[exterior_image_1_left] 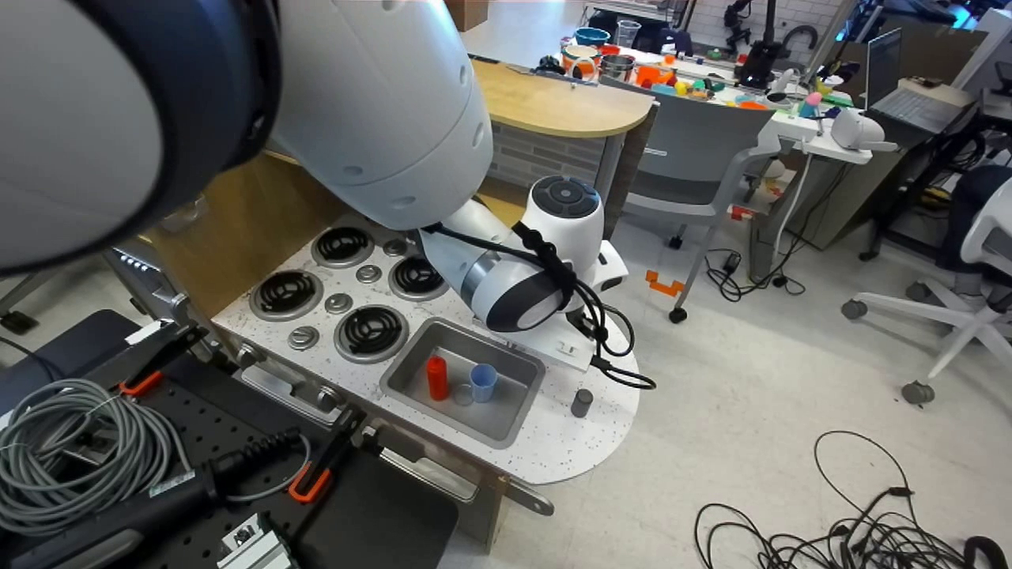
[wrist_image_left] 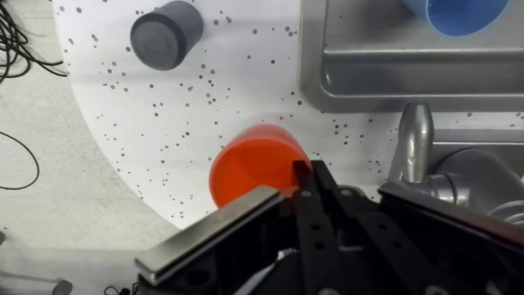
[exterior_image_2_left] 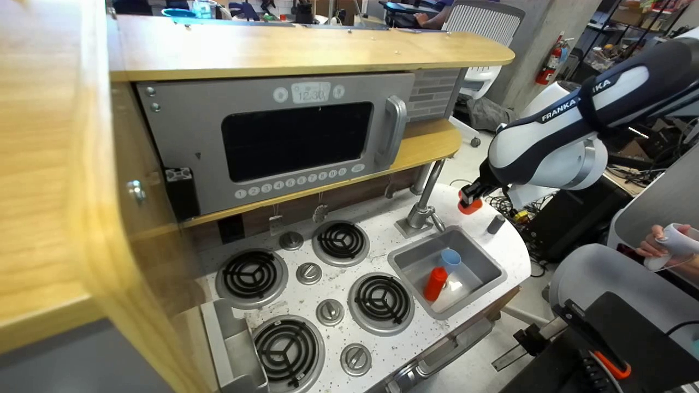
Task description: Place the orange cup next to the tap
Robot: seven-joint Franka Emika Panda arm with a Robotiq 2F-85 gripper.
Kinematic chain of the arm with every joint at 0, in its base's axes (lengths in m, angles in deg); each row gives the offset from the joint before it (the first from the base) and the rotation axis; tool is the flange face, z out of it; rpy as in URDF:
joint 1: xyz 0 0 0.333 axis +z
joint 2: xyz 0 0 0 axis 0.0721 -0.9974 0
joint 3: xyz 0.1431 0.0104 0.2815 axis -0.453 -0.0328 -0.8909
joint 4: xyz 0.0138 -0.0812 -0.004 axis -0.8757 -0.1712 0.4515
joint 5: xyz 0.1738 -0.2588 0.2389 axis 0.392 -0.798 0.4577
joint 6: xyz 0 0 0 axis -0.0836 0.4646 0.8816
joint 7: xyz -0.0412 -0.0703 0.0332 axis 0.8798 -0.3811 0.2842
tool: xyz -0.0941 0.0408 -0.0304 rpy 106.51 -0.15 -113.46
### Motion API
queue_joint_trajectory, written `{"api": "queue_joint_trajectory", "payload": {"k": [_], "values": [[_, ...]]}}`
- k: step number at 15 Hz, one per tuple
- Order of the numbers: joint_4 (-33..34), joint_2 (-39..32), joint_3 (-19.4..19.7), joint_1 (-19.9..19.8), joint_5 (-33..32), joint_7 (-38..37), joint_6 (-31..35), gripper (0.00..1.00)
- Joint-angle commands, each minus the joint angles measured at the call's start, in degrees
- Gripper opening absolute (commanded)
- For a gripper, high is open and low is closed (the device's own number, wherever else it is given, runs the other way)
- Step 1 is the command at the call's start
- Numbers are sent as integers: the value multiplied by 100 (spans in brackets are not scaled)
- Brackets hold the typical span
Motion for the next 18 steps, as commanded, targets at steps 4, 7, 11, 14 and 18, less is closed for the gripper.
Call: {"api": "queue_joint_trajectory", "payload": {"k": [4,7,11,14,18], "values": [[578,-475,275,193,-150,-316,-199,1],[604,-540,327,215,-165,-337,-284,24],[396,-338,155,168,-191,-165,-346,50],[8,31,-125,88,-174,23,-217,73],[-753,721,-122,160,-135,-103,-66,99]]}}
